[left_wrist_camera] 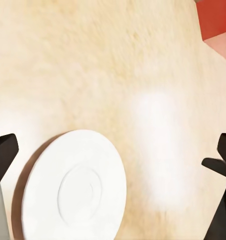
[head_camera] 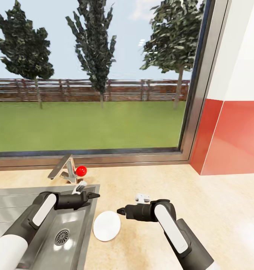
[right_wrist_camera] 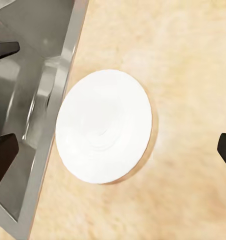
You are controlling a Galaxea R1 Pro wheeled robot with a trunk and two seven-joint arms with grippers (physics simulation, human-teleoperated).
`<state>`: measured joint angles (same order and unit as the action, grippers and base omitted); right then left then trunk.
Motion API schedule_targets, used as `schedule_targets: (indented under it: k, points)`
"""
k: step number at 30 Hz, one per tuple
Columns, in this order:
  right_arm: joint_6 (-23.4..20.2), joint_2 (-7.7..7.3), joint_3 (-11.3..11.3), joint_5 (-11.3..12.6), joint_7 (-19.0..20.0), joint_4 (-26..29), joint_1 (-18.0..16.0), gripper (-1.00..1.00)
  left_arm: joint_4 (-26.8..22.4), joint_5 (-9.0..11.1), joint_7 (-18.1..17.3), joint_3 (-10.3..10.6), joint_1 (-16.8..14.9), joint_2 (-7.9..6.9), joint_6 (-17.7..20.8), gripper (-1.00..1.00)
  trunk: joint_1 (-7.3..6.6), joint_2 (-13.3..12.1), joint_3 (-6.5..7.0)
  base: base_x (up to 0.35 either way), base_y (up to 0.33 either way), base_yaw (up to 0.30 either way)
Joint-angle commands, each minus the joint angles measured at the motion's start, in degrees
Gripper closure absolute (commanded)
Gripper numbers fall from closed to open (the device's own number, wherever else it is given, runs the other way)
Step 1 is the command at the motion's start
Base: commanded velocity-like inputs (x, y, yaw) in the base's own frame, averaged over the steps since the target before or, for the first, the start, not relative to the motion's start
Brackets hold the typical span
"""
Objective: Set up a coffee station on the kitchen countertop: keep the coffee maker on the countertop, move the bottle of coffee from the kitchen shelf to the counter next to the coffee maker, place a paper coffee filter on top of the coffee maker, put the saucer next to the coffee maker with the coffee cup on the saucer, and place the electric kettle next to the coffee maker.
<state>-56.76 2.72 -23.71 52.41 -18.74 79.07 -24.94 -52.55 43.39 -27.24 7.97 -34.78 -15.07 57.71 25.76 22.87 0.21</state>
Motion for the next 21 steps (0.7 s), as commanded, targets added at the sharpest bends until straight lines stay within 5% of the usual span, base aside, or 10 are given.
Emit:
schedule_targets:
  k: [1, 21]
  points:
    - [-0.10, 0.01, -0.06, 0.55, -0.60, 0.02, -0.03, -1.00, 0.01, -0.30, -0.38, 0.10, 0.07, -0.04, 0.01, -1.00, 0.02, 0.05, -0.03, 0.000, 0.000, -0.002]
    - [-0.02, -0.07, -0.23, 0.45, -0.60, -0.84, -0.01, -1.00, 0.58, -0.42, -0.21, 0.43, 0.49, 0.05, -0.11, -1.00, 0.02, 0.05, -0.03, 0.030, 0.000, 0.000]
